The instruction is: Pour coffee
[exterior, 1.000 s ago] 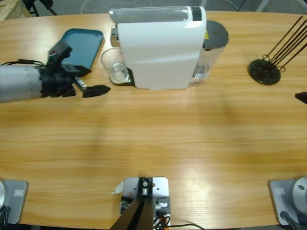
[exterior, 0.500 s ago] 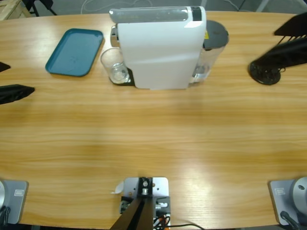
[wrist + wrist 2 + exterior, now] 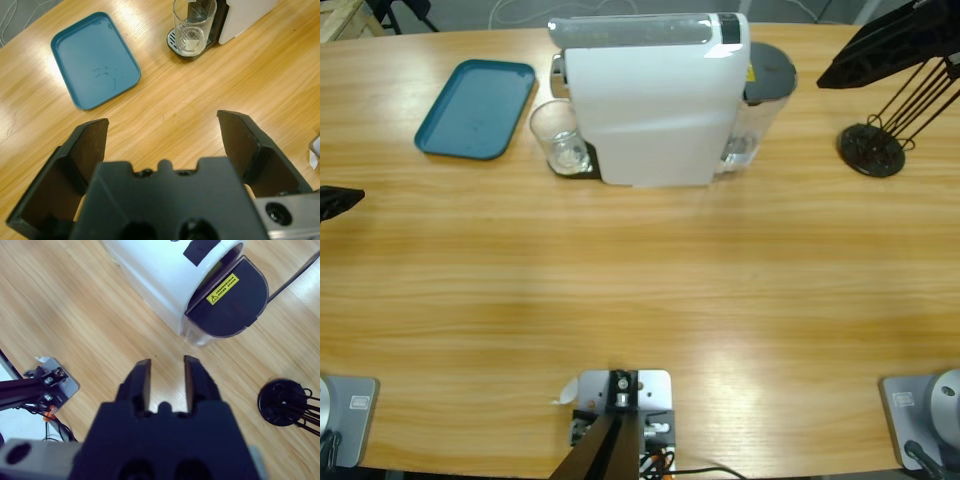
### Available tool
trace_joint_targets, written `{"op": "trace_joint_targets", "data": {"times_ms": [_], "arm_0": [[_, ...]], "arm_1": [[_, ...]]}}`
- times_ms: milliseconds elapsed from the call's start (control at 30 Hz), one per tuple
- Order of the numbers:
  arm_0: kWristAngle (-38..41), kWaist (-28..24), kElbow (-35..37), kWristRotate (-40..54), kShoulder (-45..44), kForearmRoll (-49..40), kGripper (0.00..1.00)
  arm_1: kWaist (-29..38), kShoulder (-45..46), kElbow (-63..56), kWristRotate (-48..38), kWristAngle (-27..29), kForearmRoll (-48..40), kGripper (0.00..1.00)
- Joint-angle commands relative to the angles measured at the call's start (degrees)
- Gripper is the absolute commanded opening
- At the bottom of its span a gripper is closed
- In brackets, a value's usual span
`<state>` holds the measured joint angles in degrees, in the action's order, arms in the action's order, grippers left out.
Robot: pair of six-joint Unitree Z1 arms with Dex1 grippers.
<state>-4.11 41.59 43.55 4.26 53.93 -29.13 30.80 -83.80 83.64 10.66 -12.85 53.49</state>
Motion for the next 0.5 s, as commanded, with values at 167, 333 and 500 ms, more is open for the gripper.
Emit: {"op": "trace_joint_targets", "data": {"times_ms": [167,333,500], "arm_0": [[-1.52,-0.2,-2.79,-0.27,1.0,0.65,0.941],[-1.52,-0.2,-2.93,-0.74,1.99,0.65,0.941],[-1.48,-0.16,-2.95,-0.74,2.45,0.77,0.941]], "arm_1": [[-0.48,-9.75,12.84,0.71,5.4,6.05,0.0],[-0.48,-17.43,23.07,0.85,6.17,9.09,0.0],[-0.25,-23.83,30.4,0.02,6.17,11.58,0.0]]}}
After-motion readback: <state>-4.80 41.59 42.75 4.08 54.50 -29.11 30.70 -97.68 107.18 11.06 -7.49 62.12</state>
